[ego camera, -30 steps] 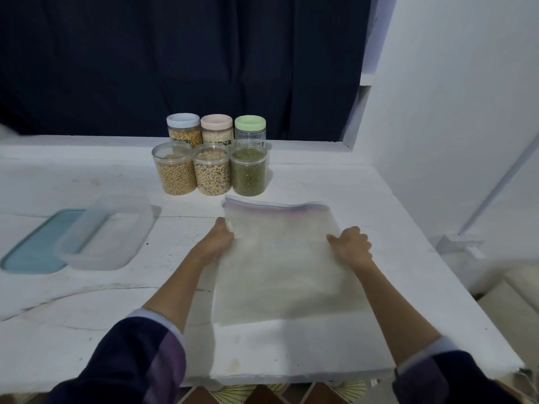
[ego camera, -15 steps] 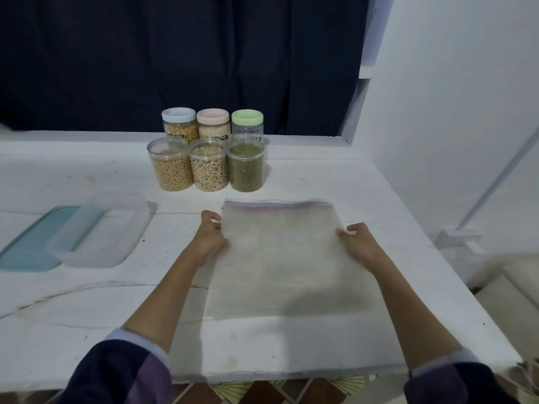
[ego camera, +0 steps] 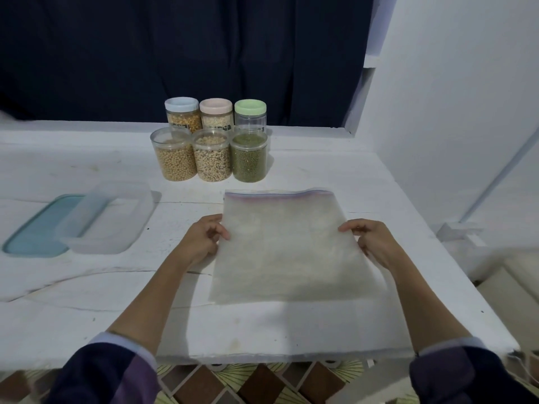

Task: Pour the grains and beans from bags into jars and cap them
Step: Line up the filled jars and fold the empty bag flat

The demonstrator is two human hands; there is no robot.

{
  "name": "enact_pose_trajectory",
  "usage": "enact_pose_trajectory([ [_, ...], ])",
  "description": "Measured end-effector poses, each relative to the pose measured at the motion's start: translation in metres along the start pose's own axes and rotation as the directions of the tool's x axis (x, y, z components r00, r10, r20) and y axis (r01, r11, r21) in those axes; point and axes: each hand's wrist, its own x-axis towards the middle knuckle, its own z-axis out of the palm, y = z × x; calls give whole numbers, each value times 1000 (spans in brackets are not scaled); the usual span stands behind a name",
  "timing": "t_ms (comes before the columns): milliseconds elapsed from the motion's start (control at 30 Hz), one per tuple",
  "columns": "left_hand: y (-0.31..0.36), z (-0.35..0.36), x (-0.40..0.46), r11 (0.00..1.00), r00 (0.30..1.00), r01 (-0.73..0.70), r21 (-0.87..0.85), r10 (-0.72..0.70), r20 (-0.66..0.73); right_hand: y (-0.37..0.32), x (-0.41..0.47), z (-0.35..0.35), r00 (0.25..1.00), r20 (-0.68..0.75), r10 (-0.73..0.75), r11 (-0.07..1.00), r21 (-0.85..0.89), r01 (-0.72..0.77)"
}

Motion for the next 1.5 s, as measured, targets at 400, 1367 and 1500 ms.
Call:
enact_pose_trajectory([
  [400,-6,-5,-7,1000,994,-20,15,18,104,7,6,-12,983,177,39,996,-81,-25],
  [1367,-9,22,5,992,879,93,85,-42,-475,-6,35,31,875,-421,241,947,298,-117],
  [1500,1,30,4,988,858,149,36,-110,-502,-9,30,40,788,-616,-21,999,-44,-8],
])
